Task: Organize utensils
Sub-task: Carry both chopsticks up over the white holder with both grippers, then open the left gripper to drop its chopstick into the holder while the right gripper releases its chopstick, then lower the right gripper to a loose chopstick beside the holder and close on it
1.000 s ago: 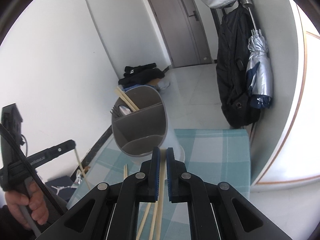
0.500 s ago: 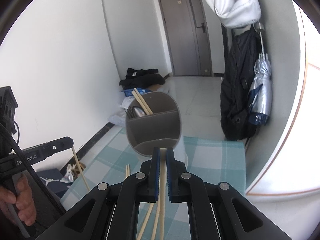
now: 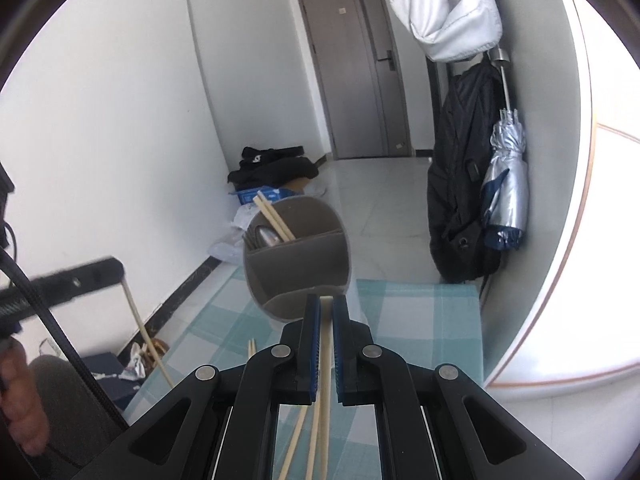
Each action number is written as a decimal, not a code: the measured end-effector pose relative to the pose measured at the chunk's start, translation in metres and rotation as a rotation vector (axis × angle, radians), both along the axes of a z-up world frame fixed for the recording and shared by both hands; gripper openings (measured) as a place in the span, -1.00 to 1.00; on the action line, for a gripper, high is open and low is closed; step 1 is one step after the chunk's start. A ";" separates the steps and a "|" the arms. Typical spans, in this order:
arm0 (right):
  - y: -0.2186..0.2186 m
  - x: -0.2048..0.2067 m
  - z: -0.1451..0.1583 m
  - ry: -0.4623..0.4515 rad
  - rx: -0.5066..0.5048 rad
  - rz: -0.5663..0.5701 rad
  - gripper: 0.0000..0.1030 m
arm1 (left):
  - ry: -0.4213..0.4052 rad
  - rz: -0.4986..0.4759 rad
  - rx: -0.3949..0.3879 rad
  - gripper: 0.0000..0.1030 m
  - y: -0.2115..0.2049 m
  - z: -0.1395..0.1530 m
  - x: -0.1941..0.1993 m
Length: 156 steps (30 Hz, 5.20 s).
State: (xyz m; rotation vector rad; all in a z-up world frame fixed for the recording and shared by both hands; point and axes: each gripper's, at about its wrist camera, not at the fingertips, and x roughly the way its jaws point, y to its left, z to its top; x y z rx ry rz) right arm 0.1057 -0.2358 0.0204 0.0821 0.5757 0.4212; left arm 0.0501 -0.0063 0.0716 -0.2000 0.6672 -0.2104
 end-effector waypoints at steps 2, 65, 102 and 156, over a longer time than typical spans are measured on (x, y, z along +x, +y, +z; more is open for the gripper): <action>-0.003 0.002 0.005 -0.005 0.012 -0.005 -0.90 | -0.011 -0.017 -0.013 -0.99 -0.002 0.008 0.004; 0.099 0.147 0.076 -0.229 -0.177 0.243 -0.90 | -0.051 0.039 -0.179 -0.99 0.047 0.023 0.137; 0.023 0.055 0.054 -0.022 0.019 0.085 0.03 | 0.029 0.182 -0.101 0.61 0.059 -0.008 0.065; 0.056 0.017 -0.134 0.401 -0.272 0.054 -0.32 | 0.213 0.309 -0.036 0.97 0.068 -0.125 0.023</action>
